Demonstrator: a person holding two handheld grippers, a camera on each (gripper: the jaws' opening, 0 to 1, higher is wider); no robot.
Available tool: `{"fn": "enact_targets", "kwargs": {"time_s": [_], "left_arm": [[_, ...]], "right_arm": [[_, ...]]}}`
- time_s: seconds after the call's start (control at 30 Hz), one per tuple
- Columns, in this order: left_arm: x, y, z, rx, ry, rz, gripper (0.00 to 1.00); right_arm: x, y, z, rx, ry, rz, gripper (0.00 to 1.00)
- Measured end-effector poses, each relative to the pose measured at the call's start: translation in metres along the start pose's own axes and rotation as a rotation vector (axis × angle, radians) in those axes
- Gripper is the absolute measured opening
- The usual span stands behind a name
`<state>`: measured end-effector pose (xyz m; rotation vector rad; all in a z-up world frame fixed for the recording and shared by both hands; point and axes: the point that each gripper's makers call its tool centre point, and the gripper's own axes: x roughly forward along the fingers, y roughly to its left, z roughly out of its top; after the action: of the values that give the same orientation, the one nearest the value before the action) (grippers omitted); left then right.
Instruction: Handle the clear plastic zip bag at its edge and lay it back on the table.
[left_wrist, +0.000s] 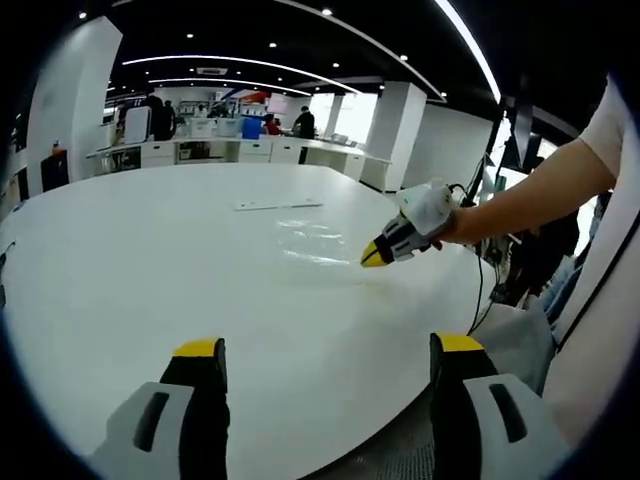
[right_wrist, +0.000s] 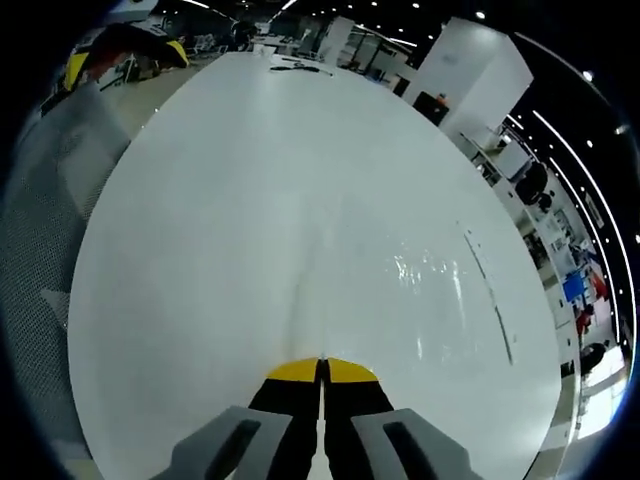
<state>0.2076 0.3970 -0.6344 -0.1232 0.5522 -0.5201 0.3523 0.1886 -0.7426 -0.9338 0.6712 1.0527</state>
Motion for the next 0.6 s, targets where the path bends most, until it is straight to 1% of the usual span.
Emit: {"fn": "enact_targets", "kwargs": {"time_s": [0.1, 0.23, 0.4, 0.6], "left_arm": [[0.0, 0.0, 0.0, 0.003, -0.001, -0.005, 0.81], [0.001, 0.001, -0.001, 0.015, -0.003, -0.016, 0.8], [0.0, -0.002, 0.001, 0.024, -0.004, -0.025, 0.8], [-0.001, -0.007, 0.004, 0.039, -0.001, -0.036, 0.79]], "right_arm": [[-0.006, 0.0, 0.003, -0.016, -0.008, -0.005, 0.0], [-0.014, 0.0, 0.009, -0.058, -0.02, -0.007, 0.0], [-0.028, 0.003, 0.019, -0.101, -0.044, -0.011, 0.0], [-0.041, 0.004, 0.024, -0.135, -0.059, -0.015, 0.0]]}}
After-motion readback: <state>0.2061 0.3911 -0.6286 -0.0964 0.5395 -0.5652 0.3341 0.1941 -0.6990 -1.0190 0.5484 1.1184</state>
